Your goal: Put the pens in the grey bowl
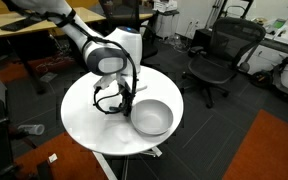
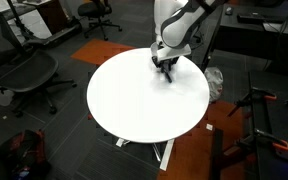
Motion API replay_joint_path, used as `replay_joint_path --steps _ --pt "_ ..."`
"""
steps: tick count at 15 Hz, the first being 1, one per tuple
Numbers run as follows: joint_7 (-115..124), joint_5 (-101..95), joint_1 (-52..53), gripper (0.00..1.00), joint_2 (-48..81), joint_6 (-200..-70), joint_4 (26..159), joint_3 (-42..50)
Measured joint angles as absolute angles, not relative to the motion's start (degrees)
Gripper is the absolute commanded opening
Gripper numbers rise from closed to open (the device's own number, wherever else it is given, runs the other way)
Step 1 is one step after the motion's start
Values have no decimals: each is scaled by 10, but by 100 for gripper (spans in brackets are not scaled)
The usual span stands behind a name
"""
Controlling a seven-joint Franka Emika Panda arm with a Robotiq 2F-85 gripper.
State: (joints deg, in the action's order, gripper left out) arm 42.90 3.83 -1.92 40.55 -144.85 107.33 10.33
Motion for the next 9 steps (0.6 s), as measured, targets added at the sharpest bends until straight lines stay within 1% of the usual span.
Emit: replay_joint_path --steps 1,2,4,9 --pt "429 38 -19 5 406 -1447 1072 103" --pt "429 38 -19 0 407 -1447 1071 104" --pt "429 38 -19 5 408 -1446 1071 104" --pt "429 38 -14 5 406 -1443 1070 104"
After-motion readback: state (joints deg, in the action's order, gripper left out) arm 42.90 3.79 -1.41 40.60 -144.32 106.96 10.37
